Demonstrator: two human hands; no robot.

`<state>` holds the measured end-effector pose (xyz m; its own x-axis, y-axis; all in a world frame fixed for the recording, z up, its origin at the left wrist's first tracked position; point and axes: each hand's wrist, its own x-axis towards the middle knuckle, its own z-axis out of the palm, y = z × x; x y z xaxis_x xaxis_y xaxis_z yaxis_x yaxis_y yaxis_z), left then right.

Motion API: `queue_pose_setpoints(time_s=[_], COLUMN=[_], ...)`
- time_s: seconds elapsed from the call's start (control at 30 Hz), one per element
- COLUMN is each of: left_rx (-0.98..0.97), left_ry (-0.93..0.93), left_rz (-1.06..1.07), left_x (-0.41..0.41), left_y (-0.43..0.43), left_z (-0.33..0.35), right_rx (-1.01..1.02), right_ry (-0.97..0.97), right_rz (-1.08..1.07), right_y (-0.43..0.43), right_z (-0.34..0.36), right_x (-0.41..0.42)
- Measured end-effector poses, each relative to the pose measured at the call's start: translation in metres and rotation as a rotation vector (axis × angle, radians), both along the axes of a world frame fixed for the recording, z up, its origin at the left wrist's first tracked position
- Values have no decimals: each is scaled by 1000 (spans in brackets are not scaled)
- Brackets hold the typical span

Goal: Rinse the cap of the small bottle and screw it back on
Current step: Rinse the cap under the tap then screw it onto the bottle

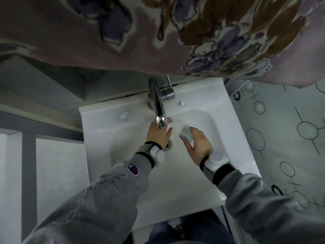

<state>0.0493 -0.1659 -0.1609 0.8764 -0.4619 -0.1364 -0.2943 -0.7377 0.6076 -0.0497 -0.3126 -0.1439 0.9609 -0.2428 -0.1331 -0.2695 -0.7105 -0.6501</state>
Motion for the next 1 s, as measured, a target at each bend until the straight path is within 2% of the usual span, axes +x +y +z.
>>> queue_pose_setpoints(time_s=[0.07, 0.23, 0.4, 0.47, 0.57, 0.7, 0.8, 0.9, 1.0], left_rx=[-48, 55, 200, 215, 189, -80, -277, -495, -643], left_ry=[-19, -123, -72, -49, -39, 56, 296, 560, 656], left_rz=[-50, -194, -299, -334, -278, -22, 248, 378, 494], left_x=[10, 37, 62, 66, 64, 36, 9, -8, -19], left_y=[-20, -66, -82, -86, -86, -74, -53, -27, -1], left_z=[4, 9, -2, -6, -7, 5, 14, 21, 29], right_rx=[-18, -20, -16, -16, -24, -6, 25, 56, 86], right_ry=[14, 30, 43, 43, 40, 39, 28, 9, 2], right_rz=[-21, -63, -94, -103, -100, -73, -12, 77, 133], right_y=[-9, -28, -39, -41, -42, -37, -27, -14, 2], right_z=[-1, -3, -3, -3, -1, 2, 2, 6, 11], right_x=[-5, -16, -24, -25, -24, -21, -21, -21, -22])
